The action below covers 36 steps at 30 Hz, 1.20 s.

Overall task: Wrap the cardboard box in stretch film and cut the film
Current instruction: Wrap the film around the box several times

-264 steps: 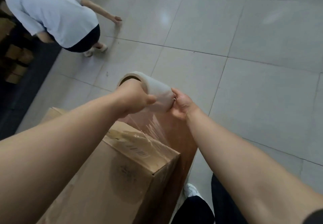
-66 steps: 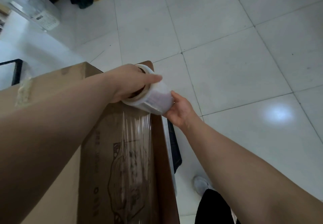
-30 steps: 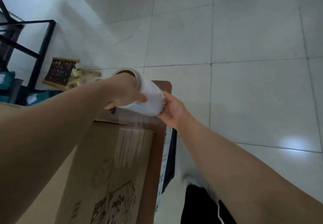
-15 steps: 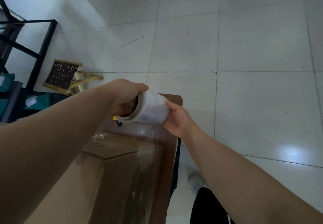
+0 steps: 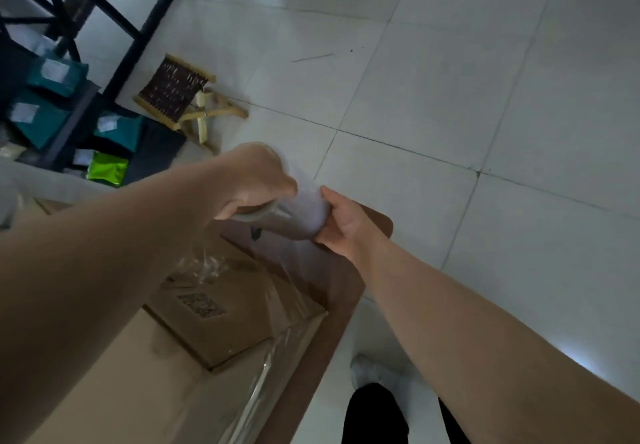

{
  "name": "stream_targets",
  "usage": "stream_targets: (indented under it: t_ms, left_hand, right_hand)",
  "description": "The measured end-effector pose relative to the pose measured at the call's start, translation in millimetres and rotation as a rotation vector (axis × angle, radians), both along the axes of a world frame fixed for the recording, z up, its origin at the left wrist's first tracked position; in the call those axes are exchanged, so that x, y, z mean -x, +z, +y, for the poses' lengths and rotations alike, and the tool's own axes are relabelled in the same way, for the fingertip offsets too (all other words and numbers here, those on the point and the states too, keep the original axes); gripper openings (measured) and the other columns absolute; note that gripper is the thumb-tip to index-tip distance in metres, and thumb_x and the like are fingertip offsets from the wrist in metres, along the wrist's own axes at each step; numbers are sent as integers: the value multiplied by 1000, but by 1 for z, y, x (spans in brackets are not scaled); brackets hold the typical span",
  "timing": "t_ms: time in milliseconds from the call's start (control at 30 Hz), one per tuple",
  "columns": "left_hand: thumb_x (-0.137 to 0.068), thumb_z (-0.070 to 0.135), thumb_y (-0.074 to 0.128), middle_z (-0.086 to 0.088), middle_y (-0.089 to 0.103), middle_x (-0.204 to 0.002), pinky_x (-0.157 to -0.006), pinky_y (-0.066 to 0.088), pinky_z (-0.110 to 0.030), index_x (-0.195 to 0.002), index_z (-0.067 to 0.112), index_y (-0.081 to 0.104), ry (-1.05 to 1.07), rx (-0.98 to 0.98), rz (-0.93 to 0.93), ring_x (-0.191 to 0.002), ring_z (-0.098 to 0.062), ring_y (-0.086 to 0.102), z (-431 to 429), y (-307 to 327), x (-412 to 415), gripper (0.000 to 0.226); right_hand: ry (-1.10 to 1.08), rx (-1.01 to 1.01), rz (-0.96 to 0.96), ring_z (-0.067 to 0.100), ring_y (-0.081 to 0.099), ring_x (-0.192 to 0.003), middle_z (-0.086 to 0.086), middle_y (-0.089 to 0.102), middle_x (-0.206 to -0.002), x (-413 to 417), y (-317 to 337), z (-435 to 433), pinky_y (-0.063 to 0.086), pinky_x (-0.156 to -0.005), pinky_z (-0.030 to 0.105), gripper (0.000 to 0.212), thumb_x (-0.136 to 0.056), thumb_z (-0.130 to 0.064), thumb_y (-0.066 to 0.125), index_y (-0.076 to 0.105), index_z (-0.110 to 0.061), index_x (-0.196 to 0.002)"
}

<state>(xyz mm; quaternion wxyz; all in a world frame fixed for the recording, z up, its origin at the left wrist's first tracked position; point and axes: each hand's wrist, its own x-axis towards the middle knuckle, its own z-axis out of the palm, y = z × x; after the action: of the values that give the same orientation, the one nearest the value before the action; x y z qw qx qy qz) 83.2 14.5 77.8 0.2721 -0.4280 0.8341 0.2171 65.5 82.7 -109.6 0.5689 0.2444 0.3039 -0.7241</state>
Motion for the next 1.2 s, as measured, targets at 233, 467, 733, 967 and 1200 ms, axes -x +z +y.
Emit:
stream_targets:
  t_ms: [233,467,733,967,1200]
  left_hand:
    - [-89,41,61,-8,57,-100,-78,38,-33,-120,6,58,211,57,82,-91,-22,51,-20,-7,10,46]
    - [-82,30,71,-7,57,-86,-60,37,-28,-95,4,62,2,164,-148,-74,-20,51,-37,1,9,30]
    - [-78,41,72,-12,59,-114,-89,51,-40,-112,6,54,426,-38,-61,-100,-29,58,-79,1,-3,52]
    - [-94,27,57,-18,58,-120,-87,48,-39,-133,0,45,778,-300,124,-104,-31,58,-104,-12,-2,50]
    - [-85,30,65,1,49,-63,-45,32,-19,-74,12,54,156,96,-125,-57,-13,46,-124,-10,-16,25]
  right_hand:
    - [63,121,-22,26,62,-95,14,64,-111,17,1,-14,47,-91,44,33,-102,-25,36,58,-6,-116]
    - [271,47,44,23,62,-101,13,60,-128,22,0,-41,53,-71,30,47,-100,-38,38,53,-9,-134]
    - [294,97,-23,32,53,-125,16,56,-135,21,-8,-79,40,-106,51,46,-101,-36,40,49,-10,-137]
    - [333,56,-8,27,59,-107,12,59,-129,20,-6,-101,51,-80,39,42,-101,-30,41,48,-13,-138]
    - [457,-41,88,22,63,-90,9,66,-105,21,-1,-129,54,-68,31,36,-98,-28,48,58,-7,-126]
